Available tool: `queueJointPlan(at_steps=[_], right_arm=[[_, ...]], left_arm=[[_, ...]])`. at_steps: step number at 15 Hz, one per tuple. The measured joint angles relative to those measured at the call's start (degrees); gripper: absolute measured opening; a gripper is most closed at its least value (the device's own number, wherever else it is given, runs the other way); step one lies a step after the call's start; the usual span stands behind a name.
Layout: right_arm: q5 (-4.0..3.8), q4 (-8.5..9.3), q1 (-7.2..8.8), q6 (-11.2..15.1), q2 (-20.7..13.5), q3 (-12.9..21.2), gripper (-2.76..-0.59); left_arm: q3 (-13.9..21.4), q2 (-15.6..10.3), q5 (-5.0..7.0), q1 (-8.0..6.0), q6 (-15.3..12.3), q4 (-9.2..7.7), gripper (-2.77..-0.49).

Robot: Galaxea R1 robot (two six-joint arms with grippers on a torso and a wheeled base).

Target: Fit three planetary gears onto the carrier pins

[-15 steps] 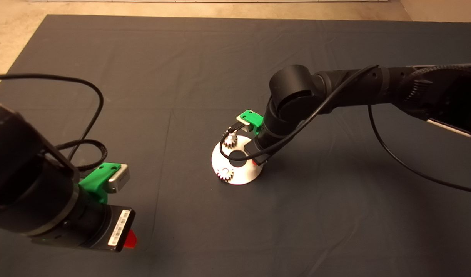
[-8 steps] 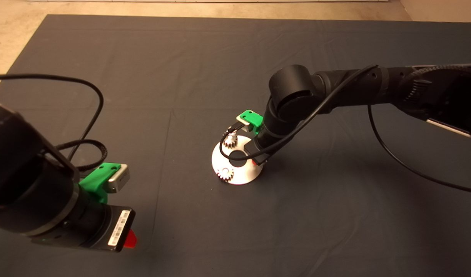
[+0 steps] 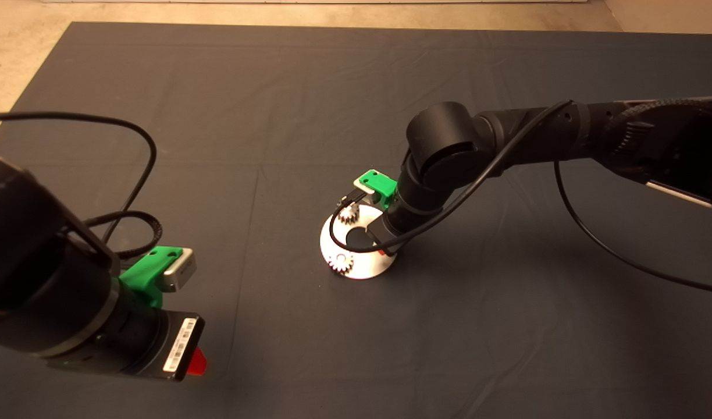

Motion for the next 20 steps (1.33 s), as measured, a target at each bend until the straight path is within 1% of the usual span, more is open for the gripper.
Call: queueJointPlan(at_steps=[1, 2, 3, 4, 5, 6, 7, 8, 9, 10, 11, 12, 13, 14, 15, 16, 18, 19, 20], right_arm=[[0.13, 0.53, 1.11, 0.0, -1.1, 1.3, -1.91], [0.42, 1.89, 3.28, 0.1, -2.8, 3.0, -1.9], [0.4, 3.9, 7.01, 0.5, -5.7, 5.3, -1.78], [0.39, 4.82, 10.79, 2.1, -9.2, 8.0, -1.76], [0.01, 5.14, 13.3, 4.5, -12.5, 10.7, -1.76], [-0.59, 5.27, 13.75, 7.4, -15.7, 14.4, -1.72], [-0.49, 6.06, 12.47, 10.8, -18.7, 19.5, -1.64], [-0.39, 7.46, 10.78, 14.9, -21.3, 24.4, -1.62], [-0.13, 8.46, 9.76, 19.8, -23.9, 28.9, -1.52], [0.05, 8.66, 9.74, 25.1, -26.6, 32.1, -1.47], [-0.27, 8.66, 9.71, 30.0, -28.9, 34.1, -1.47], [-0.39, 8.63, 9.57, 34.5, -30.6, 35.9, -1.4], [-0.46, 8.68, 9.04, 38.2, -31.8, 37.7, -1.35], [-0.44, 8.73, 8.58, 41.1, -32.5, 39.2, -1.34], [-0.3, 8.81, 8.25, 42.8, -32.8, 40.1, -1.34], [-0.22, 8.87, 8.15, 43.6, -33.0, 40.7, -1.26], [-0.24, 8.95, 8.14, 44.6, -33.8, 41.4, -1.19], [-0.28, 9.03, 8.13, 45.1, -34.1, 41.7, -1.07], [-0.22, 9.12, 8.13, 45.3, -34.1, 41.8, -1.03]], left_arm=[[0.0, 0.0, 0.02, 0.0, 0.0, 0.0, -1.82], [0.0, 0.0, 0.0, -0.01, 0.0, -0.02, -1.76], [0.0, 0.0, -0.02, 0.0, 0.0, 0.01, -1.67], [0.0, 0.0, 0.0, -0.01, 0.0, -0.01, -1.66], [0.0, 0.0, -0.01, -0.01, 0.1, -0.01, -1.61], [0.0, 0.0, -0.02, -0.01, 0.1, 0.01, -1.56], [0.0, 0.2, -0.02, -0.01, 0.1, 0.0, -1.53], [0.1, 0.2, -0.02, 0.0, 0.1, 0.01, -1.53], [0.1, 0.2, 0.0, -0.01, 0.1, 0.01, -1.47], [0.1, 0.3, 0.02, -0.01, 0.1, 0.03, -1.39], [0.1, 0.4, -0.02, 0.0, 0.0, 0.25, -1.38], [0.4, 0.4, 0.02, -0.01, -0.4, 0.69, -1.33], [0.8, 0.6, 0.01, -0.01, -1.4, 1.08, -1.26], [1.4, 1.1, 0.0, -0.01, -2.8, 1.2, -1.24], [1.9, 1.7, 0.0, -0.01, -4.2, 1.22, -1.24], [2.1, 2.4, 0.0, -0.01, -5.1, 1.24, -1.15], [2.3, 2.8, -0.02, -0.01, -6.9, 1.26, -1.09], [2.3, 2.9, 0.0, -0.01, -7.6, 1.29, -1.02], [2.3, 2.9, 0.0, -0.01, -8.8, 1.29, -0.96]])
